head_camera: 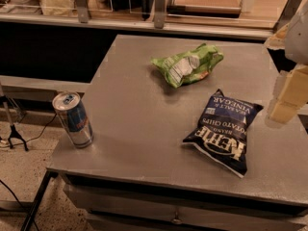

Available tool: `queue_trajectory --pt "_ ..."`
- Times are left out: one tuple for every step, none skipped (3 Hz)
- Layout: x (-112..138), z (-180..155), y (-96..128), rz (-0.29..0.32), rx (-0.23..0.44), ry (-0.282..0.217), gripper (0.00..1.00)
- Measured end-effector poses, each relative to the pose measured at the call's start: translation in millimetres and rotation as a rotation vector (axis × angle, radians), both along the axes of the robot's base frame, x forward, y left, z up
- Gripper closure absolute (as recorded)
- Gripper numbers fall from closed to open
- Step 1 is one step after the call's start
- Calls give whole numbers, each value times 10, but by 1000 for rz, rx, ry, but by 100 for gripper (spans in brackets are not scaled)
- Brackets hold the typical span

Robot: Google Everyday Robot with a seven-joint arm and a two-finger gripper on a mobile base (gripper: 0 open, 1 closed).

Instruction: Pick blue chip bag

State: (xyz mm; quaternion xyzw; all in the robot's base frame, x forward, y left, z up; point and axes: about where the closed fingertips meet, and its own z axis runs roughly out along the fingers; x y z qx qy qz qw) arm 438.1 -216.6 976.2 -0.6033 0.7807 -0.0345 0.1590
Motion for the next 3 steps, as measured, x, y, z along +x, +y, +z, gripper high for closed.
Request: queue_trajectory --pt "1 -1 0 1 -1 -1 0" --pt "53 -58 1 51 -39 -16 0" --pt "192 -359 -38 160 -79 -9 0"
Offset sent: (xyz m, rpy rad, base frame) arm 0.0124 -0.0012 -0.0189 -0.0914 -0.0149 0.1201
